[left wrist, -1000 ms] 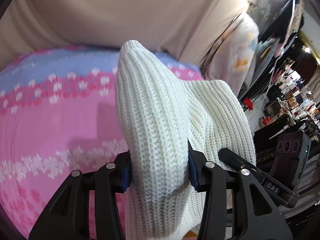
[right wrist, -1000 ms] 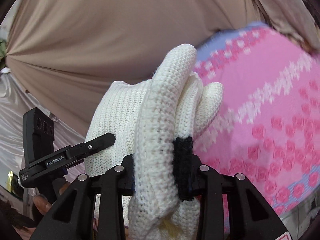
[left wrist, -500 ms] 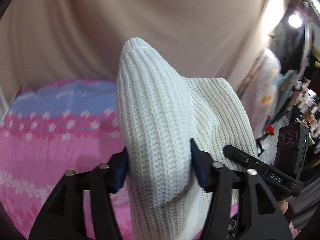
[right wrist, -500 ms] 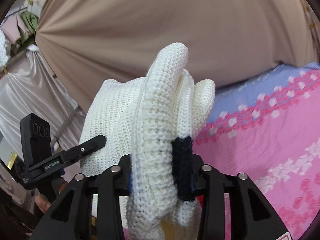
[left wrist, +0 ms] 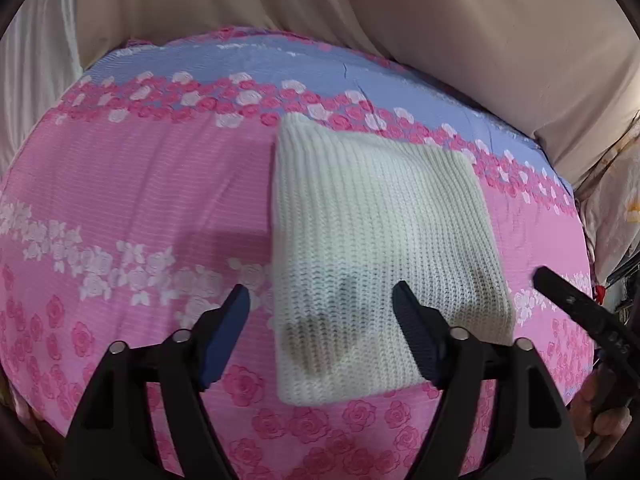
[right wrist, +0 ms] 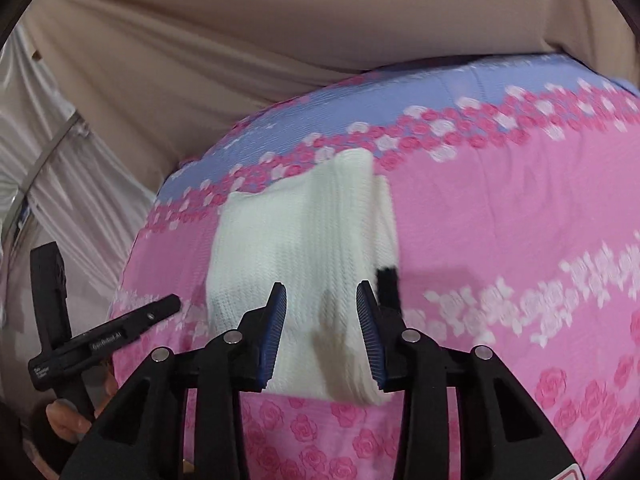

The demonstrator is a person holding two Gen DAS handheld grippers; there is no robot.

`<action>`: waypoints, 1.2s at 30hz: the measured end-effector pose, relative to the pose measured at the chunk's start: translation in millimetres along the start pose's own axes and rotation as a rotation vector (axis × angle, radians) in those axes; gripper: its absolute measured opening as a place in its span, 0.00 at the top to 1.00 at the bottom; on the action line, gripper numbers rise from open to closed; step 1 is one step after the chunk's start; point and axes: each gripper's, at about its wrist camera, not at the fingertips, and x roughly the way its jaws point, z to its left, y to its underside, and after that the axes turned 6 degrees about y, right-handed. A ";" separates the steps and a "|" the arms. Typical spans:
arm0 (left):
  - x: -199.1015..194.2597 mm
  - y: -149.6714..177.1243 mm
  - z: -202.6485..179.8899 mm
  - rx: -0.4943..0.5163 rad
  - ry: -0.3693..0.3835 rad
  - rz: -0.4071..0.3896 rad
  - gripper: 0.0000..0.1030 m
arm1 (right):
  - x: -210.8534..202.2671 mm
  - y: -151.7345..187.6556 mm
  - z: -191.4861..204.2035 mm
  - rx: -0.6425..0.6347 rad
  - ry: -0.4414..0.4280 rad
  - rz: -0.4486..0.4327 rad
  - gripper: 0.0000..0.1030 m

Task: Fold small clothes
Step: 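Lower the bundle onto the bedspread with both tools and release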

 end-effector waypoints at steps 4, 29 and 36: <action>25.8 13.4 4.2 -0.046 -0.001 0.076 0.21 | 46.8 5.0 -14.8 -0.028 0.137 0.098 0.61; 68.2 46.5 -2.0 0.027 -0.148 0.251 0.45 | 67.0 56.9 -61.0 0.202 -0.010 0.271 0.56; 52.4 52.0 -6.7 0.008 -0.157 0.209 0.45 | 37.3 56.1 -48.1 0.175 0.075 0.219 0.52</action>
